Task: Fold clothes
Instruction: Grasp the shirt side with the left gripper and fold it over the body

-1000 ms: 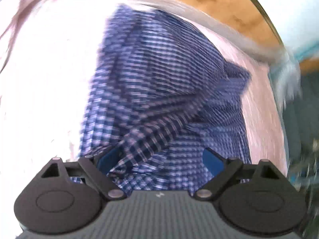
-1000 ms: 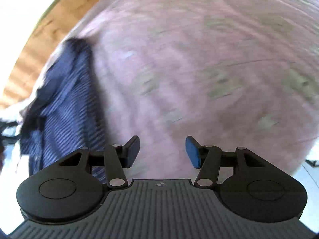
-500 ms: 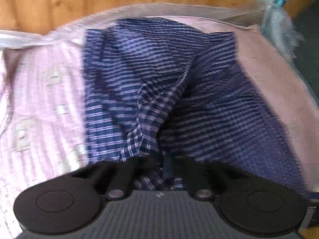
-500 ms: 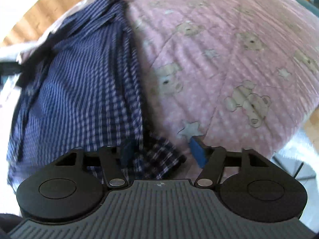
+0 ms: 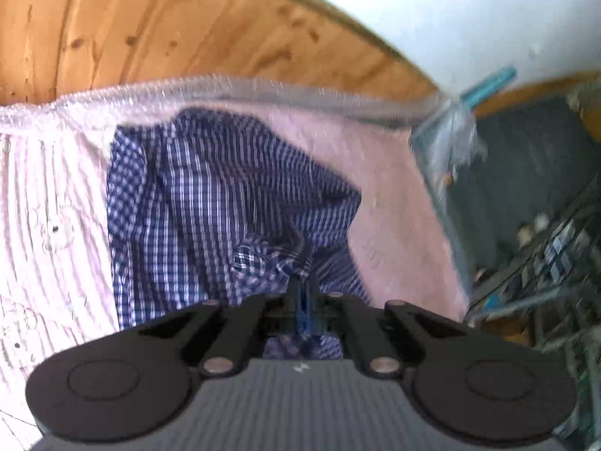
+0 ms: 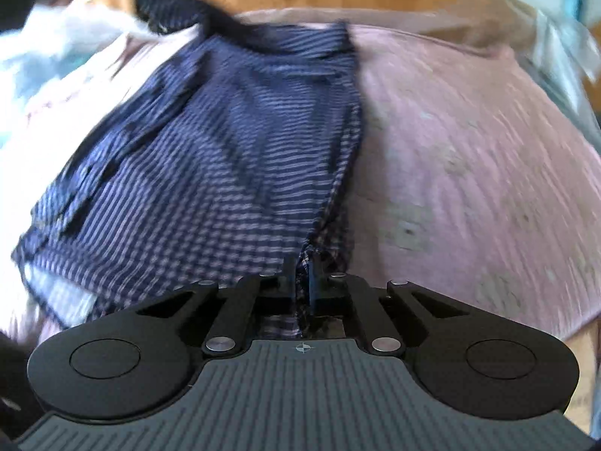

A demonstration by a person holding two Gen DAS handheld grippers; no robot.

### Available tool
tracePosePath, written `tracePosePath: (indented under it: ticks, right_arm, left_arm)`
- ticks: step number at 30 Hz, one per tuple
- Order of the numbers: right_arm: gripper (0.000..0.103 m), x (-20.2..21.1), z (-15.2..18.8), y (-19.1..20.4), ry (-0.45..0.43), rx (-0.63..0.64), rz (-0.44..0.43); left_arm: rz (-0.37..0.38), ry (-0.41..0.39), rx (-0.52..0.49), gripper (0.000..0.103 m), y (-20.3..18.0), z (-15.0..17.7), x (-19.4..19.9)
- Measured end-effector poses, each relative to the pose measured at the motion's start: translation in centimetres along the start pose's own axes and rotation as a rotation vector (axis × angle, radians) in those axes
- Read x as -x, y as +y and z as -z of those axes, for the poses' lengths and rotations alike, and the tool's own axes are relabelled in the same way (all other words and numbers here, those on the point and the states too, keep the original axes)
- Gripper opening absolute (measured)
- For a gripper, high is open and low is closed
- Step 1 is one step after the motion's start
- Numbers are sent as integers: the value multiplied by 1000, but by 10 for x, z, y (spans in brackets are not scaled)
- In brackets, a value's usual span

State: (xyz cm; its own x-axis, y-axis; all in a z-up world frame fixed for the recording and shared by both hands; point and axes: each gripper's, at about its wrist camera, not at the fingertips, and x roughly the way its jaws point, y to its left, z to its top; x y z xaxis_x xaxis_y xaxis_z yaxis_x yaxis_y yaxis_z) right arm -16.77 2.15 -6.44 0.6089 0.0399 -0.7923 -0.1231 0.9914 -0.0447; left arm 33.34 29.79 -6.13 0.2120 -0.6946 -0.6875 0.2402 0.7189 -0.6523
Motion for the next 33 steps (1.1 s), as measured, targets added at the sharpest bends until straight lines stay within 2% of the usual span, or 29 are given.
tracePosePath:
  ticks: [2,7,11,12,13,14,15,16,17,18,19,20,21,23,25,27,30,32,33]
  right_arm:
    - [2,-4,2,22,18,73,-9]
    - [2,-30,18,57,172,196,-28]
    - [3,-31,30,52,192,168,-64]
    - [12,-30,29,49,195,157,-83]
    - [20,-29,26,42,213,123,-133]
    - [23,-27,19,34,225,86,-194]
    - [31,-17,11,21,199,39,-244]
    - [34,-8,3,9,173,-7,-293]
    - [37,3,-7,-7,135,-59,-331]
    - [47,12,-16,-22,99,-102,-346]
    - [53,16,-25,-36,68,-138,-342]
    - [53,15,-34,-50,53,-168,-331]
    - [53,8,-41,-61,56,-194,-319]
    - [53,-8,-54,-81,73,-234,-287]
    - [53,-26,-68,-90,98,-243,-269]
    - [53,-43,-85,-95,83,-234,-268]
    - [53,-72,-114,-106,44,-223,-273]
    - [49,-101,-144,-117,4,-218,-277]
    - [42,-115,-159,-122,-16,-204,-280]
  left_arm:
    - [-34,-7,6,2,3,-16,1]
    - [-93,-16,42,2,10,-43,5]
    - [-169,-14,124,2,32,-46,1]
    - [-206,-9,133,3,38,-42,0]
    - [-259,-8,105,8,41,-34,-1]
    - [-312,-7,78,14,43,-27,-2]
    - [-356,-10,45,33,45,-19,-3]
    - [-378,-18,4,60,46,-8,-4]
    - [-399,-21,-30,71,48,4,-8]
    - [-420,-24,-64,79,50,15,-12]
    - [-441,-25,-89,79,53,25,-16]
    - [-456,-23,-82,79,58,31,-21]
    - [-445,-31,-32,79,70,35,-24]
    - [-343,-82,136,80,99,39,-25]
    - [-230,-170,338,86,131,43,-28]
    - [-184,-231,440,87,152,46,-35]
    - [-223,-262,446,86,162,46,-54]
    - [-232,-328,398,88,156,46,-59]
    - [-241,-348,387,74,154,44,-61]
